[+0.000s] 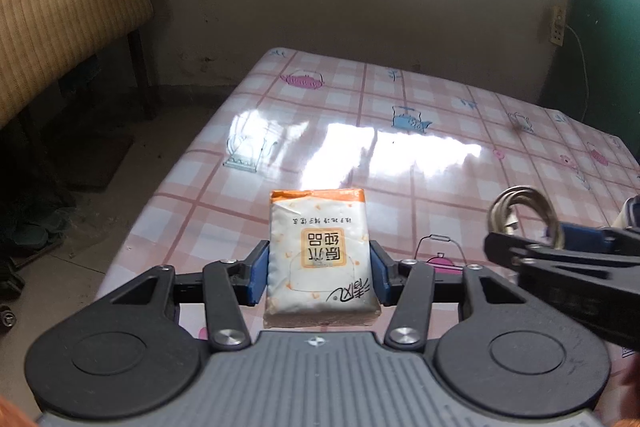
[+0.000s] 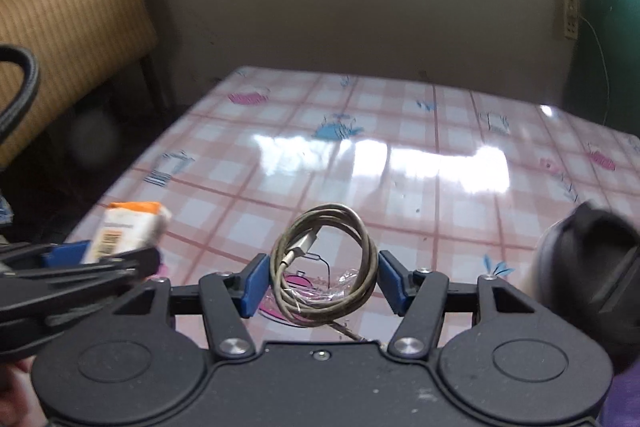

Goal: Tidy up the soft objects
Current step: 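Carry the tissue pack and cable with both tools toward the box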

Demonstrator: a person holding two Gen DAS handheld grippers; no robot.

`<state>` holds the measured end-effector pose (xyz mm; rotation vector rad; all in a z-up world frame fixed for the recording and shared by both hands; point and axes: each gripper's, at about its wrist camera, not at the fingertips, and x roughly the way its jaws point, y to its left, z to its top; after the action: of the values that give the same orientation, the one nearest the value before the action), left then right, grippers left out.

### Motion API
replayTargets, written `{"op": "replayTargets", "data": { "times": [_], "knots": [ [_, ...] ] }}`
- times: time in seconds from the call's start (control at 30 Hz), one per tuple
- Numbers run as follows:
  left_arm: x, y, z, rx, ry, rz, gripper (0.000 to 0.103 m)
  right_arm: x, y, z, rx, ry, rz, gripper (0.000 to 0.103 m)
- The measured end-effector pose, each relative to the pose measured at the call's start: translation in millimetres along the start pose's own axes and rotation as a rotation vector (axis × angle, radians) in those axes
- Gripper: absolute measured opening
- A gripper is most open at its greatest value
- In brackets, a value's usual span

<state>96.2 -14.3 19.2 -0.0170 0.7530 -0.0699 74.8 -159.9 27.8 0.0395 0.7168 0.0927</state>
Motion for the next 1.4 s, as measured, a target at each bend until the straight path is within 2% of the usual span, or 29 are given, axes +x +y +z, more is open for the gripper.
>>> {"op": "replayTargets", "data": {
  "times": [0.53, 0.83, 1.4],
  "knots": [
    [-55, -37, 14, 0.017, -0.043, -0.02, 0.051, -81, -25, 15, 0.004, -0.024, 0.018, 0.07],
    [-63, -54, 12, 0.03, -0.036, -0.032, 0.051, -94, -33, 14, 0.004, -0.02, 0.017, 0.07],
    [-71, -63, 13, 0.049, -0.039, -0.054, 0.051, -102, -39, 11, 0.021, -0.021, 0.014, 0.07]
  ]
}}
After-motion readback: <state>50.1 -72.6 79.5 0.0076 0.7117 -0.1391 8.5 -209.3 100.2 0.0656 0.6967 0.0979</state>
